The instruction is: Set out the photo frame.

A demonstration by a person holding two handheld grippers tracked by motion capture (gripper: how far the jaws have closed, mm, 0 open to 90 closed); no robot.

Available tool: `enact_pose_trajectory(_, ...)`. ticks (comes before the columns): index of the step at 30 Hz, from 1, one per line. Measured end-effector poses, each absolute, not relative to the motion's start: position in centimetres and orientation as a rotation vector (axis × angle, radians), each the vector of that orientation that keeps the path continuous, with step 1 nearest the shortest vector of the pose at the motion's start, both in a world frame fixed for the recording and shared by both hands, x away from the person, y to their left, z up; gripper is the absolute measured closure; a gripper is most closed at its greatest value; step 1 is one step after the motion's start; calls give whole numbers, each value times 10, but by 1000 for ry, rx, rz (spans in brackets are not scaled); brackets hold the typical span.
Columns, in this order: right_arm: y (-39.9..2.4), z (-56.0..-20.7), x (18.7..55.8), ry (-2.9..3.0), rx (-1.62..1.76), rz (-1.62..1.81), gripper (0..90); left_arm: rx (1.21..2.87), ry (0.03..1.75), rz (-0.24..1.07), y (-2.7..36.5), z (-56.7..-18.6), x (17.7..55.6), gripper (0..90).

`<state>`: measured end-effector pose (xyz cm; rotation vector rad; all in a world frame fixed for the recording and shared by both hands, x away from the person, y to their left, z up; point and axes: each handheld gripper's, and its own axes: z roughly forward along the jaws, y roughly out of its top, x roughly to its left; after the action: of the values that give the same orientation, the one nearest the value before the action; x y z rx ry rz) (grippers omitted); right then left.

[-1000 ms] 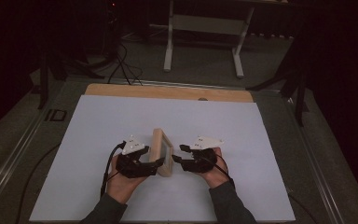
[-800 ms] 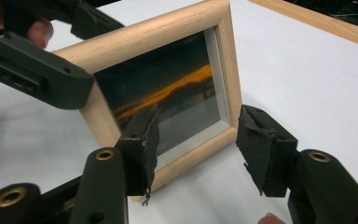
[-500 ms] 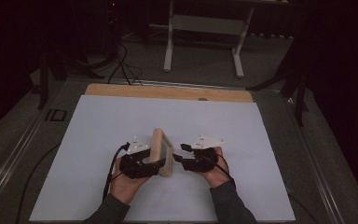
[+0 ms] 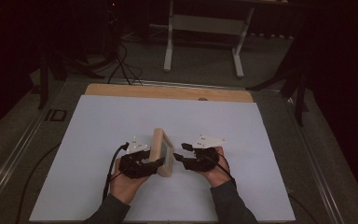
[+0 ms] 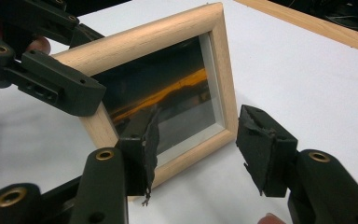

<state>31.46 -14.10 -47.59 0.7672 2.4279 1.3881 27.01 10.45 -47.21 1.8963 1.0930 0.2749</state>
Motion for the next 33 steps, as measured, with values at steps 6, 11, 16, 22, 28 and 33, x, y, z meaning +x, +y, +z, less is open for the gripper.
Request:
enact_pose_trajectory(6,-143,-474,315,2417,776,1397,480,1893,1090,274,105,-472,270,496)
enact_pose_trajectory(11,-147,-470,315,2393,789,1410,480,1895,1076,282,105,-472,269,533)
enact_pose_trajectory(16,-153,-466,316,2366,798,1427,485,1901,1063,288,104,-471,268,559)
enact_pose_trajectory(22,-158,-462,316,2333,810,1442,505,1911,1039,312,100,-471,266,602)
enact_pose_trajectory(28,-161,-458,316,2304,815,1451,529,1926,1009,327,99,-471,264,604)
enact_pose_trajectory(33,-164,-456,316,2271,823,1456,583,1946,976,349,94,-471,261,604)
